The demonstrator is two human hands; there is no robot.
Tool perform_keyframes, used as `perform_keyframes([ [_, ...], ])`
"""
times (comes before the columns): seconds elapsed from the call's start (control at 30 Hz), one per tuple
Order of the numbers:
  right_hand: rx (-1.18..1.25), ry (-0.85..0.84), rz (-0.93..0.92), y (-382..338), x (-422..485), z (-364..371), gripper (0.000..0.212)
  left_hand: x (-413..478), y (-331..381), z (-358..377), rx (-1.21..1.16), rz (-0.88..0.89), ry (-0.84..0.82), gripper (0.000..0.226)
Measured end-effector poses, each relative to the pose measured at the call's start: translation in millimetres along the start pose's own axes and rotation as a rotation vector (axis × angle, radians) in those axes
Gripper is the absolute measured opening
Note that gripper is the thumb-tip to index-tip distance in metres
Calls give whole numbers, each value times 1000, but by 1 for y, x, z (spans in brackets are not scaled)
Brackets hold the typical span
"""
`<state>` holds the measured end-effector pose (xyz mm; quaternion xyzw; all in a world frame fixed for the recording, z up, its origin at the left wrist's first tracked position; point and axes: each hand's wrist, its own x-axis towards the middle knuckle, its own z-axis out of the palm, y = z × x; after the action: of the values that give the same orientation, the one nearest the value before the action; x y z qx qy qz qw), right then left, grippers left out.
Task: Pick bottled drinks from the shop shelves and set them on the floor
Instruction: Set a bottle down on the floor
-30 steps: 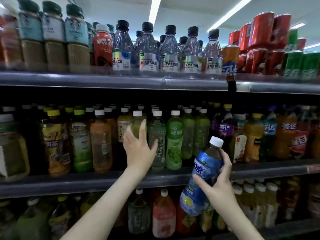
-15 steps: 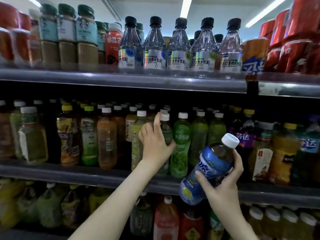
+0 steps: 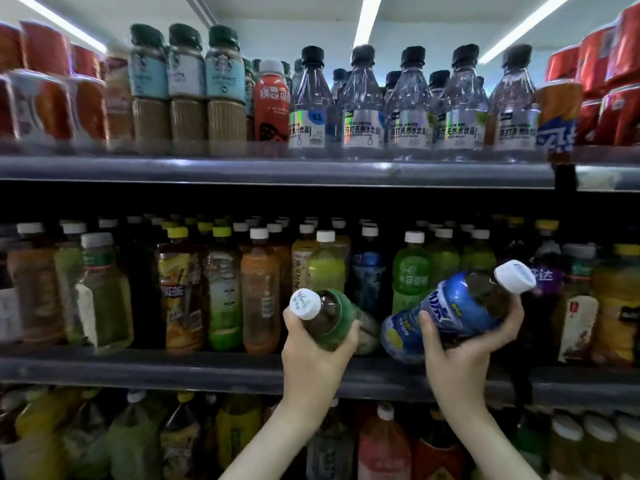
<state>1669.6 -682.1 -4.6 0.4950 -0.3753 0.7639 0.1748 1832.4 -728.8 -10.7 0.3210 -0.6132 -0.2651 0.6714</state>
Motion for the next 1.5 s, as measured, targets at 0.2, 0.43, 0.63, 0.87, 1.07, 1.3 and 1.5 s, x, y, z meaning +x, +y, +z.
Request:
perform_keyframes([
  [0.2, -50, -64, 114, -2, -2, 34, 94, 31, 21, -65, -173, 41, -11, 65],
  [0.43, -352, -266, 202, 8, -6, 72, 101, 58, 13, -124, -164, 11, -101, 52],
  [0.63, -651, -392, 311, 9, 4, 95, 100, 72, -2, -157, -115, -9, -118, 56],
  [0.87, -938, -262, 74, -6, -2, 100, 94, 80, -5, -169, -45, -13, -96, 59],
  [1.07, -471, -475, -34, -23, -12, 137, 92, 79, -6, -162, -8, -5, -101, 56],
  [1.3, -365, -540, 421, -6, -3, 164, 102, 74, -10, -155, -5, -38, -86, 54],
  [1.5, -265, -515, 396, -10, -5, 148, 80, 73, -14, -155, -35, -79, -90, 58],
])
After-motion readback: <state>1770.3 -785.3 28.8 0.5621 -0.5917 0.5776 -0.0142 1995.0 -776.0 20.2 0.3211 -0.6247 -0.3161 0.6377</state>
